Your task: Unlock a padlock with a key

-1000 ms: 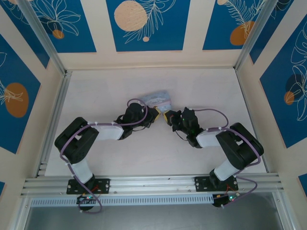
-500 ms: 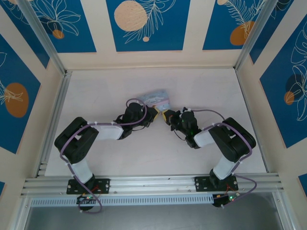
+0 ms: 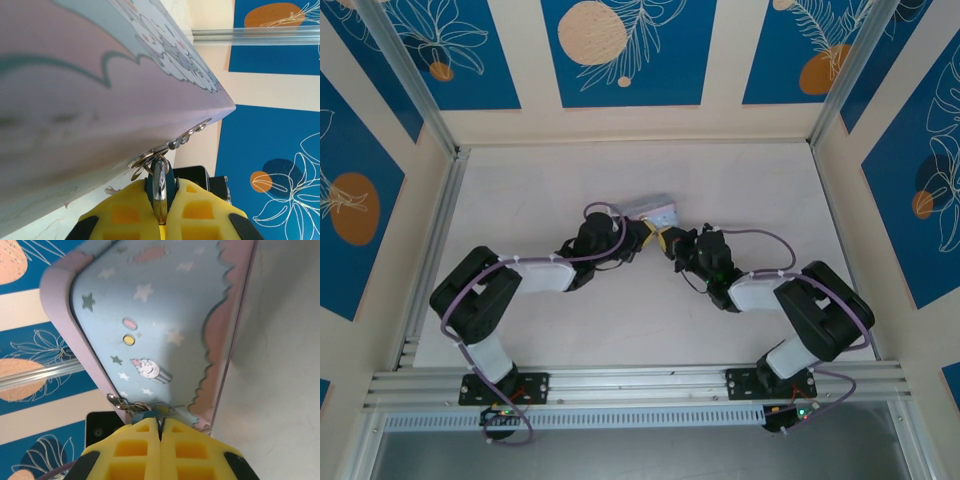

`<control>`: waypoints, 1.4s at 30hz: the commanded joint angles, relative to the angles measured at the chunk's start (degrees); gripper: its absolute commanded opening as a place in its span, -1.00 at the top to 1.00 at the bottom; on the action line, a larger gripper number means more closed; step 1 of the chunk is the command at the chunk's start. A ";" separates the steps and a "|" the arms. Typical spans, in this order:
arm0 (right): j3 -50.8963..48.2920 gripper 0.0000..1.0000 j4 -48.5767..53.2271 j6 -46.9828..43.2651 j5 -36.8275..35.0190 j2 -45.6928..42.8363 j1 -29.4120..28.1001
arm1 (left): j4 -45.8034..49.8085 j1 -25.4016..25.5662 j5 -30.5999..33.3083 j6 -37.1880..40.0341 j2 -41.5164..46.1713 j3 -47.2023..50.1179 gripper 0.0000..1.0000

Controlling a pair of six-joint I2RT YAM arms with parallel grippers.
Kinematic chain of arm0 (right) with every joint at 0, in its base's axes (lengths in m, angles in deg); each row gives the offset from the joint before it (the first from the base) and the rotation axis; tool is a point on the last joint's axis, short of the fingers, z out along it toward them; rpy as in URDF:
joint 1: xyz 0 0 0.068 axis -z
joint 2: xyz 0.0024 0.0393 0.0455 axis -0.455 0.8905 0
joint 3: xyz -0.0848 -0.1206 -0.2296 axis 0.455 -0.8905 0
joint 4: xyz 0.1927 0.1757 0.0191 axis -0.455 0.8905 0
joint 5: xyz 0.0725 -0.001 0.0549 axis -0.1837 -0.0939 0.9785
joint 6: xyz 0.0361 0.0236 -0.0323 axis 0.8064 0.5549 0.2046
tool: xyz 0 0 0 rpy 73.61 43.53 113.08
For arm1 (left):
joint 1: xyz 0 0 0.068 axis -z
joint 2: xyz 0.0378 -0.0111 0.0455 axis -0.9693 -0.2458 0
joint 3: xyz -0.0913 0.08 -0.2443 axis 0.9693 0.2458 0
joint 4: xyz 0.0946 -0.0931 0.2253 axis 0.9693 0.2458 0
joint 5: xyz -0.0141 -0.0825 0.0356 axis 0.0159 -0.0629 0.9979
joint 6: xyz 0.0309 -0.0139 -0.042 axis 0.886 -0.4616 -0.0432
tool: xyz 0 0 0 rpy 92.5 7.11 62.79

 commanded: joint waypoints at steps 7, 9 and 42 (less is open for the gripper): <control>4.99 1.00 -7.45 -0.45 8.29 3.25 -2.79 | -2.02 1.96 -5.40 0.48 0.21 -0.26 1.00; 4.58 1.00 -7.28 -0.63 8.47 3.33 -2.32 | -1.86 1.96 -5.33 0.57 0.23 -0.26 1.00; 13.05 0.01 57.44 -63.82 15.44 -20.07 7.81 | 4.22 -0.41 -3.76 3.90 -2.41 -1.57 1.00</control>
